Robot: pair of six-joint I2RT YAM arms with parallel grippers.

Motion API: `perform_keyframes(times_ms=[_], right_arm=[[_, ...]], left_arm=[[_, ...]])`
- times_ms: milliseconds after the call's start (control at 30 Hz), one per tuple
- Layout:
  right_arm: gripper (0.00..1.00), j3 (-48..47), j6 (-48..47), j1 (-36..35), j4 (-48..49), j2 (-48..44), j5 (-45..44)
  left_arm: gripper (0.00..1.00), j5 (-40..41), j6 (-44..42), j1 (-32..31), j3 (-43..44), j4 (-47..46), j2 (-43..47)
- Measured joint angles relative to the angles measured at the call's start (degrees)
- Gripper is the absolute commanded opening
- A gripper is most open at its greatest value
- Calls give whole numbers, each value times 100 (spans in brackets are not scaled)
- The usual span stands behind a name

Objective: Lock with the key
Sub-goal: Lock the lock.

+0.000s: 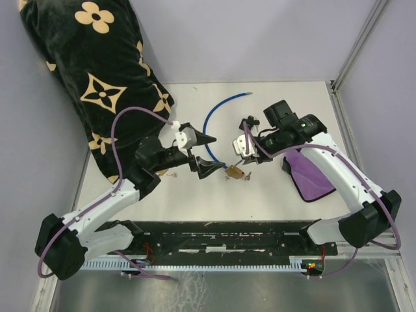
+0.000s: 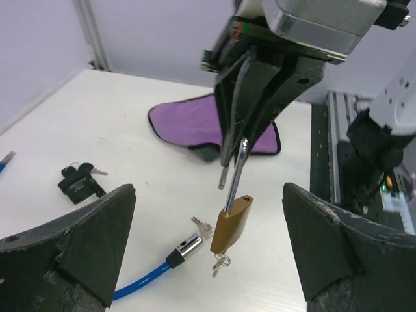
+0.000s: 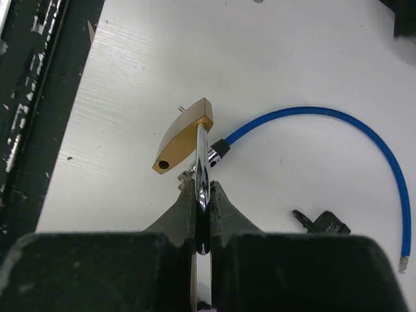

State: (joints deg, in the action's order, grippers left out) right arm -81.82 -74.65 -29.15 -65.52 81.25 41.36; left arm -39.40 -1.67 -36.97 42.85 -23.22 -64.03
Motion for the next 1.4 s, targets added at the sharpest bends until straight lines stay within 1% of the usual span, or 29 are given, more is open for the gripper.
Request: perform_keyframes(times_ms=[133,233,367,467,633,767,933,1033,1167,1300,1400], right_arm=[[2,109,962,15,162,-400,81],[2,127,1620,164,278,-496,387],[2,59,2295,730,293,-374,942],[2,-92,2667,1097,317,-238,1233],[2,-446,3108,1241,315,-44,1353],[2,-649,3534,1239,348,20,1412],[2,-776,3982,1239,435,20,1399],[2,-817,4264,1239,542,17,1410],[2,-817,4601,1239,697,17,1436],[2,-756,4931,1239,975,9,1508],[2,-564,5158,1239,1231,-35,1593]], left_arm=[[99,730,1010,48,-533,-461,748],[99,1054,1727,92,-748,-597,1005],[99,1381,2575,96,-1108,-756,1318],[99,1591,3119,96,-1469,-1117,1558],[99,1923,3899,103,-1932,-1690,1558],[100,1998,4494,114,-2000,-2031,1362],[98,2061,5222,122,-2197,-2549,1432],[97,2149,5484,125,-2358,-2677,1617],[97,2194,5532,125,-2496,-2645,1869],[96,2273,5375,125,-2566,-2531,2081],[95,2341,5167,127,-2793,-2697,2083]])
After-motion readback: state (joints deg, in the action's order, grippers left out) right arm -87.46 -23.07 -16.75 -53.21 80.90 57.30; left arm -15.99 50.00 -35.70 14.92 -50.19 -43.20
